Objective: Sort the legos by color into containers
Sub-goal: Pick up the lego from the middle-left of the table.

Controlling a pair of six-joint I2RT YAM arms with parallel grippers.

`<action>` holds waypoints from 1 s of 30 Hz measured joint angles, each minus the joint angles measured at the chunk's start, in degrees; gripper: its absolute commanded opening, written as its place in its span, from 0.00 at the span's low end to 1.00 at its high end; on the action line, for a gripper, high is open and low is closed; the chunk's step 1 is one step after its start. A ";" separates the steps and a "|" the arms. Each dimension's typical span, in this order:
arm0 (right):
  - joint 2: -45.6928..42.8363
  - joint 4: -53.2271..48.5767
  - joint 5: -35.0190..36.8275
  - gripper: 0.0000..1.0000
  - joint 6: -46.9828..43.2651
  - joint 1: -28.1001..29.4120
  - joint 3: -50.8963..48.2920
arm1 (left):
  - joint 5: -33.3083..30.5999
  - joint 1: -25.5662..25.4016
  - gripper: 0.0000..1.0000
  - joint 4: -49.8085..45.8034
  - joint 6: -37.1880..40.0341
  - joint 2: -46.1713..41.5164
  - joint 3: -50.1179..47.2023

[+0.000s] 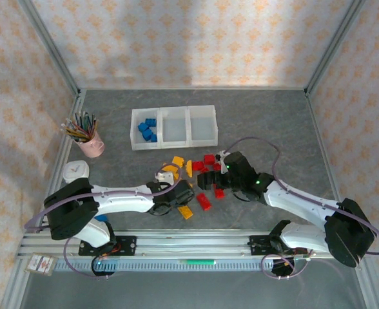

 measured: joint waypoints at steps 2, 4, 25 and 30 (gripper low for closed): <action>0.02 0.37 -0.02 1.00 0.00 0.00 0.00 | -0.44 0.00 0.67 0.28 -0.44 0.37 0.00; 0.11 0.57 -0.02 1.00 0.00 -0.02 0.00 | -1.14 0.00 0.62 0.15 -0.83 0.72 0.00; 0.87 0.94 -0.02 1.00 -0.02 0.00 0.50 | -3.93 0.17 0.21 -1.90 -0.79 1.25 1.36; 1.03 1.77 -0.02 1.00 -0.02 -0.02 2.60 | -6.16 3.74 0.21 -2.75 1.81 -2.75 4.66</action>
